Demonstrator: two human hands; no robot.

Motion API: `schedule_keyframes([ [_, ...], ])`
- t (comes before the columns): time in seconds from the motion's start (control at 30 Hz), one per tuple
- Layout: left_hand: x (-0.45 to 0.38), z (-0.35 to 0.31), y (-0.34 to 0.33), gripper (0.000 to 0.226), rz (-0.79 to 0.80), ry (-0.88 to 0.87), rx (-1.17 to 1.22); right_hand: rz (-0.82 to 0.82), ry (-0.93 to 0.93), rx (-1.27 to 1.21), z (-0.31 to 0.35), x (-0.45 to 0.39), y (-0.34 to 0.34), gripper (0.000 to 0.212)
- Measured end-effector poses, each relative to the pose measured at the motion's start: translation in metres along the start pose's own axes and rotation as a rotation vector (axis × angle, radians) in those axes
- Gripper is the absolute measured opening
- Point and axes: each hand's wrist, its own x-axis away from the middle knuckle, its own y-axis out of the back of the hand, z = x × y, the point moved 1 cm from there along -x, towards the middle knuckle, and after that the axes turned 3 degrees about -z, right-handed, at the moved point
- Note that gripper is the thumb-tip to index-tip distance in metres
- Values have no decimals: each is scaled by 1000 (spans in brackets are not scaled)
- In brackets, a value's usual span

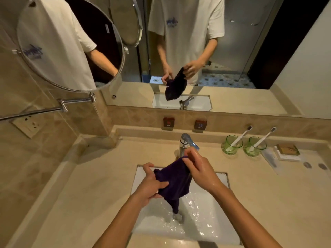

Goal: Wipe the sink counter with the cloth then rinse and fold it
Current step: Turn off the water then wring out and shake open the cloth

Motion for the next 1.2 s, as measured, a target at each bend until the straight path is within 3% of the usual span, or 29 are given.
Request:
schedule_keyframes([
  [0.13, 10, -16, 10, 58, 101, -127, -236, -38, 99, 133, 39, -7, -2, 7],
  [0.23, 20, -41, 14, 43, 102, -368, -469, 48, 139, 210, 58, -4, -4, 6],
  [0.37, 29, -72, 12, 21, 304, -507, -499, -23, 127, 214, 74, 10, -1, 5],
  [0.47, 28, -78, 1, 30, 421, -520, -436, -81, 118, 246, 85, 16, 9, 4],
  [0.67, 9, -61, -4, 12, 294, -606, -541, -160, 68, 219, 103, 20, 41, 14],
  [0.8, 1, -48, -4, 40, 197, -596, -568, -203, 37, 127, 115, 22, 59, 9],
  [0.97, -9, -24, 3, 45, 62, -586, -540, -218, 25, 52, 130, 25, 86, 10],
  [1.2, -20, -12, 29, 22, -125, -625, -521, -301, -55, -487, 119, 34, 117, 9],
])
